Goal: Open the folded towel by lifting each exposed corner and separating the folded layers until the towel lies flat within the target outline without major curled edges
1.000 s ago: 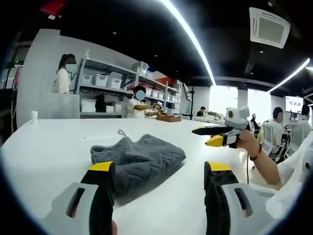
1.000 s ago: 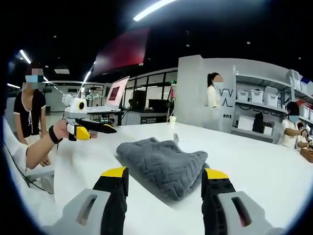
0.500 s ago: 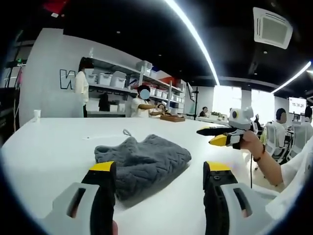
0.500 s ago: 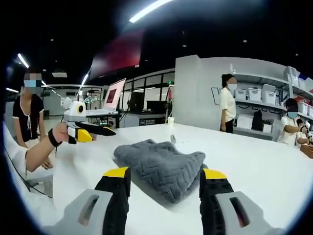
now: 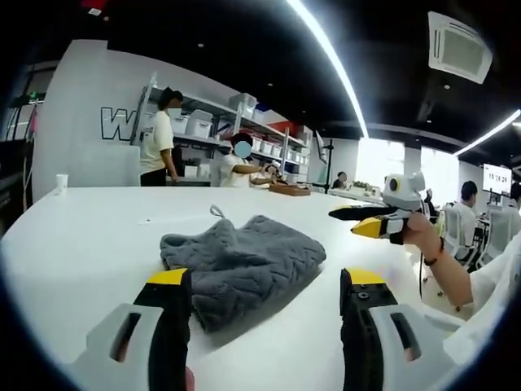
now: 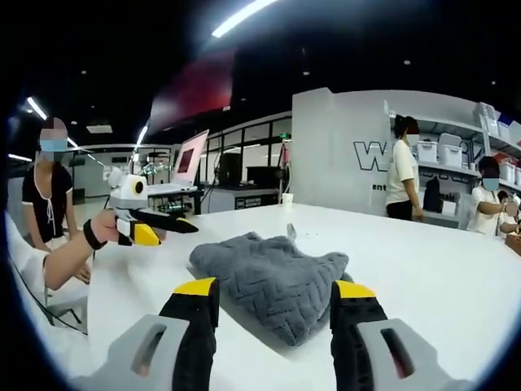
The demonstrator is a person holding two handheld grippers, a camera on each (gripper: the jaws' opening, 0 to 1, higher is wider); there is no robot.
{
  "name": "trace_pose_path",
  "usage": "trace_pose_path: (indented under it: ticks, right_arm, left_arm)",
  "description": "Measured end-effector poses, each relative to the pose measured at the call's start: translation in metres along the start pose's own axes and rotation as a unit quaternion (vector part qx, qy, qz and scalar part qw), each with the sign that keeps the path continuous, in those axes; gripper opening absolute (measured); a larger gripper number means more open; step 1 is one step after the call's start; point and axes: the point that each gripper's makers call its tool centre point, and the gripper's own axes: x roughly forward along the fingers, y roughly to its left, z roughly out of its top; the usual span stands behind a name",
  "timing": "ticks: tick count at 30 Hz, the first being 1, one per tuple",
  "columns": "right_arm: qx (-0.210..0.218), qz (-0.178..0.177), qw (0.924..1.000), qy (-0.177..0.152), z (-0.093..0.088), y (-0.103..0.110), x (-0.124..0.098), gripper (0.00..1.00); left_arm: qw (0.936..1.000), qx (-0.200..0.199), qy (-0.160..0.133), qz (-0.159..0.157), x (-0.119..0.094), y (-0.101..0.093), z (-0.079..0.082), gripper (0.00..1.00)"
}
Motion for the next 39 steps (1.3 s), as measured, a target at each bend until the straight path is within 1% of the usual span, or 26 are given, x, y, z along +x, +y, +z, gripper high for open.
trace_pose_path:
  ticks: [4, 9, 12, 13, 16, 19, 20, 26, 27, 28, 33, 35, 36, 38, 39]
  right_arm:
    - [-0.004, -0.001, 1.0000, 0.006, -0.002, 0.000, 0.002, 0.52]
    - [-0.004, -0.001, 1.0000, 0.005, 0.000, 0.001, 0.004, 0.52]
    - [0.002, -0.001, 1.0000, -0.004, 0.003, 0.000, 0.005, 0.50]
    - [0.012, -0.004, 0.9999, -0.008, 0.003, -0.002, 0.006, 0.49]
    - [-0.006, -0.012, 0.9999, -0.009, 0.004, -0.004, 0.005, 0.53]
    - [-0.001, -0.011, 0.9998, -0.016, 0.006, -0.004, 0.005, 0.49]
    - [0.000, -0.011, 0.9998, -0.019, 0.006, -0.005, 0.006, 0.49]
    - [-0.001, -0.012, 0.9999, -0.011, 0.004, -0.004, 0.008, 0.50]
    - [0.001, -0.012, 0.9999, -0.010, 0.004, -0.004, 0.009, 0.50]
    - [0.000, -0.012, 0.9999, -0.009, 0.004, -0.004, 0.009, 0.50]
    - [-0.001, -0.011, 0.9999, -0.010, 0.005, -0.002, 0.009, 0.49]
    - [-0.001, -0.011, 0.9999, -0.010, 0.005, -0.002, 0.010, 0.49]
    - [-0.001, -0.012, 0.9999, -0.009, 0.005, -0.003, 0.010, 0.49]
    - [0.000, -0.012, 0.9999, -0.009, 0.006, -0.003, 0.010, 0.49]
    - [0.001, -0.012, 0.9999, -0.008, 0.005, -0.003, 0.011, 0.48]
  left_arm:
    - [1.0000, -0.002, -0.002, -0.002, 0.000, 0.002, 0.002, 0.72]
    - [0.9999, -0.007, -0.008, -0.001, 0.000, 0.004, 0.006, 0.72]
    - [0.9999, -0.015, -0.004, -0.005, 0.002, 0.005, 0.005, 0.72]
    - [0.9996, -0.024, -0.009, -0.011, 0.003, 0.004, 0.006, 0.72]
    - [0.9997, -0.019, -0.011, -0.009, 0.003, 0.005, 0.009, 0.72]
    - [0.9997, -0.022, -0.012, -0.006, 0.005, 0.009, 0.012, 0.72]
    - [0.9996, -0.024, -0.013, -0.006, 0.005, 0.010, 0.013, 0.72]
    - [0.9996, -0.025, -0.012, -0.003, 0.007, 0.015, 0.014, 0.72]
    - [0.9996, -0.026, -0.012, -0.002, 0.008, 0.023, 0.017, 0.72]
    - [0.9996, -0.026, -0.012, -0.003, 0.008, 0.025, 0.018, 0.72]
    - [0.9996, -0.025, -0.011, -0.006, 0.009, 0.024, 0.019, 0.72]
    - [0.9995, -0.030, -0.011, -0.007, 0.009, 0.028, 0.021, 0.71]
    - [0.9995, -0.029, -0.012, -0.004, 0.010, 0.033, 0.025, 0.71]
    - [0.9995, -0.028, -0.011, -0.005, 0.010, 0.030, 0.024, 0.71]
    - [0.9995, -0.028, -0.010, -0.007, 0.011, 0.032, 0.025, 0.71]
